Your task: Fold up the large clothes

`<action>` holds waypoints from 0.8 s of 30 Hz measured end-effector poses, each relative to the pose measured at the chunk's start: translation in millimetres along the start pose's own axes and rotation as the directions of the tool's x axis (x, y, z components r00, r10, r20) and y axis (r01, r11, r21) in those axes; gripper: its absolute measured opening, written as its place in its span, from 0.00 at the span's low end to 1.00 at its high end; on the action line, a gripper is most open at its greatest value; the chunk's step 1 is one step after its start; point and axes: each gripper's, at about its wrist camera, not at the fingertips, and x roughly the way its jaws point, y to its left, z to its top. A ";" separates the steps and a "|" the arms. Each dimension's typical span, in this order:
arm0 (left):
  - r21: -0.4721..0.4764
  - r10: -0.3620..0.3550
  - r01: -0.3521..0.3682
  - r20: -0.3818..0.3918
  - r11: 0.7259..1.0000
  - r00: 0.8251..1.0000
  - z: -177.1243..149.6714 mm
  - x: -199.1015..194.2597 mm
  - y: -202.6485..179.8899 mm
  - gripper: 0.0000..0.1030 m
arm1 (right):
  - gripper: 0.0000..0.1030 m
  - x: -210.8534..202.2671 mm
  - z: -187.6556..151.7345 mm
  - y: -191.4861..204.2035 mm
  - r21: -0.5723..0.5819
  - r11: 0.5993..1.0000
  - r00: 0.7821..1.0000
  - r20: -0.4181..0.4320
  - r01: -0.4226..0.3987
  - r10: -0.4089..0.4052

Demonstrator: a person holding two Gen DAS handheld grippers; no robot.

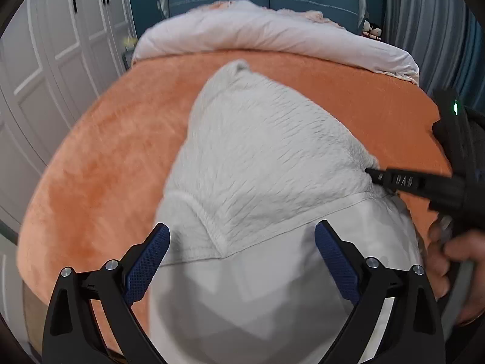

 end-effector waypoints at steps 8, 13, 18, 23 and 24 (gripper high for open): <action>0.033 0.024 -0.025 0.029 0.999 0.999 -7.7 16.2 -6.5 0.95 | 0.00 26.2 -5.0 -6.4 0.045 0.999 0.999 -0.014 -0.030 0.030; 0.046 0.046 -0.047 0.027 0.998 0.999 -9.7 18.7 -7.1 0.95 | 0.01 6.0 -1.9 -11.3 0.049 0.998 0.999 -0.003 -0.036 0.037; -0.079 -0.056 0.058 0.026 0.995 0.998 -0.4 -11.7 23.8 0.94 | 0.55 -57.2 -17.0 -25.3 0.112 0.982 0.985 0.101 -0.151 0.140; -0.236 -0.143 0.149 0.042 0.960 0.989 9.7 -24.8 80.9 0.95 | 0.56 -70.2 -47.1 -58.8 0.155 0.980 0.991 0.052 -0.128 0.121; -0.270 -0.134 0.136 0.026 0.953 0.991 8.5 -18.5 93.0 0.95 | 0.56 -65.2 -51.3 -63.3 0.170 0.975 0.990 0.032 -0.140 0.137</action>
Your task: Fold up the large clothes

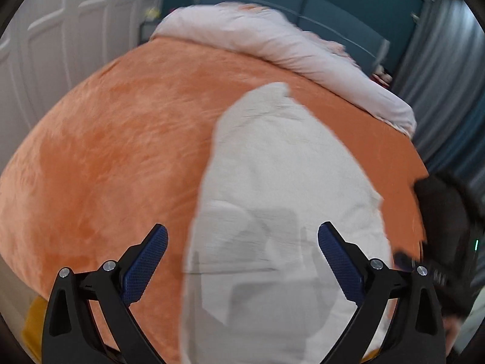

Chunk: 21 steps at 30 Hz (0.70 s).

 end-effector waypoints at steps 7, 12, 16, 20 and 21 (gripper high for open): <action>-0.115 -0.032 0.015 -0.144 0.993 0.989 -10.6 38.7 35.6 0.95 | 0.56 35.3 -20.7 -3.3 0.000 0.999 0.989 -0.139 -0.051 0.050; -0.215 -0.221 0.181 -0.177 0.960 0.959 -21.3 59.9 38.1 0.95 | 0.65 56.7 -25.8 -0.5 0.039 0.992 0.971 -0.200 -0.123 0.128; -0.199 -0.229 0.195 -0.169 0.961 0.958 -21.0 70.3 32.0 0.95 | 0.73 74.1 -25.9 -9.5 0.117 0.977 0.956 -0.215 -0.181 0.202; -0.200 -0.239 0.204 -0.172 0.958 0.956 -16.6 73.7 29.1 0.95 | 0.77 89.7 -23.8 -6.9 0.137 0.967 0.947 -0.211 -0.216 0.242; -0.196 -0.239 0.205 -0.169 0.959 0.956 -15.6 74.0 28.9 0.95 | 0.77 93.5 -22.3 -5.4 0.138 0.965 0.946 -0.209 -0.224 0.250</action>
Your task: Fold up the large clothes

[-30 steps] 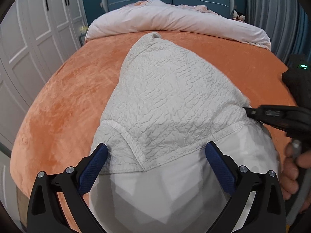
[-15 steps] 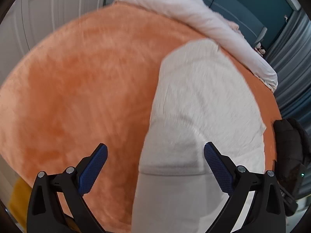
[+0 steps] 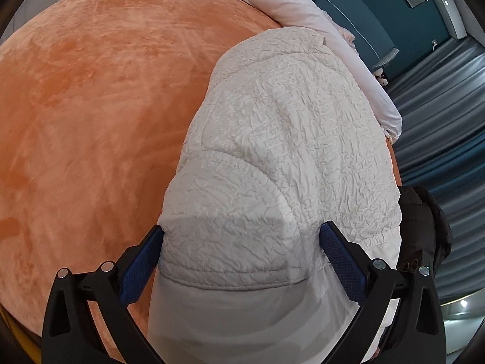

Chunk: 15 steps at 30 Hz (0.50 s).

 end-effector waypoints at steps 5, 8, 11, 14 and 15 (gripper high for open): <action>0.107 0.035 -0.040 0.046 0.994 0.998 -1.1 -13.5 -21.0 0.80 | 0.31 0.0 1.0 8.9 -0.043 0.998 0.999 0.031 -0.037 0.039; 0.176 0.053 -0.067 0.084 0.982 0.995 0.6 -24.3 -38.1 0.69 | 0.17 -10.7 -0.3 21.1 -0.086 0.996 0.998 0.064 -0.023 0.028; 0.226 0.025 -0.052 0.121 0.973 0.992 5.1 -42.5 -53.0 0.57 | 0.14 -28.7 -5.9 33.1 -0.121 0.993 0.994 0.107 -0.013 0.026; 0.261 0.003 -0.042 0.148 0.964 0.989 6.9 -54.6 -64.2 0.53 | 0.12 -43.7 -16.9 43.1 -0.150 0.989 0.988 0.153 -0.014 0.037; 0.277 -0.005 -0.040 0.160 0.960 0.987 6.7 -59.4 -69.6 0.52 | 0.12 -49.8 -20.9 48.4 -0.167 0.986 0.984 0.174 -0.007 0.036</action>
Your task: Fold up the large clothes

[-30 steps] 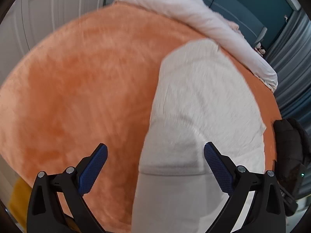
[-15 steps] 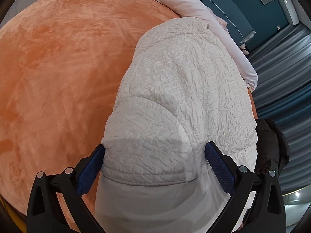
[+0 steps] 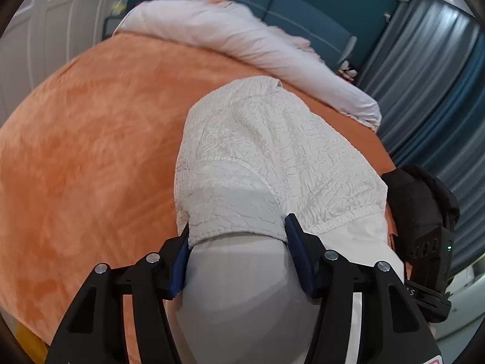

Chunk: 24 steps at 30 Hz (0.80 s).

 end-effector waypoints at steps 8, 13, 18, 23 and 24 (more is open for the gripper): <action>0.043 -0.065 0.061 0.099 0.997 0.993 18.5 -33.8 -27.3 0.44 | 0.11 -53.7 1.0 30.8 -0.137 0.990 0.989 0.148 0.020 0.000; 0.085 -0.105 0.090 0.193 0.992 0.976 38.3 -66.4 -45.4 0.40 | 0.11 -83.4 11.8 50.5 -0.199 0.980 0.972 0.229 -0.002 0.049; 0.153 -0.126 0.085 0.282 0.985 0.951 64.3 -97.4 -58.3 0.37 | 0.11 -94.9 33.3 83.5 -0.280 0.960 0.949 0.298 -0.021 0.108; 0.206 -0.114 0.038 0.375 0.978 0.920 102.9 -120.6 -46.0 0.36 | 0.11 -85.4 61.1 118.7 -0.365 0.930 0.932 0.321 -0.043 0.169; 0.211 -0.109 0.028 0.384 0.977 0.917 106.8 -121.5 -41.3 0.36 | 0.11 -75.8 68.4 124.8 -0.378 0.924 0.931 0.318 -0.050 0.180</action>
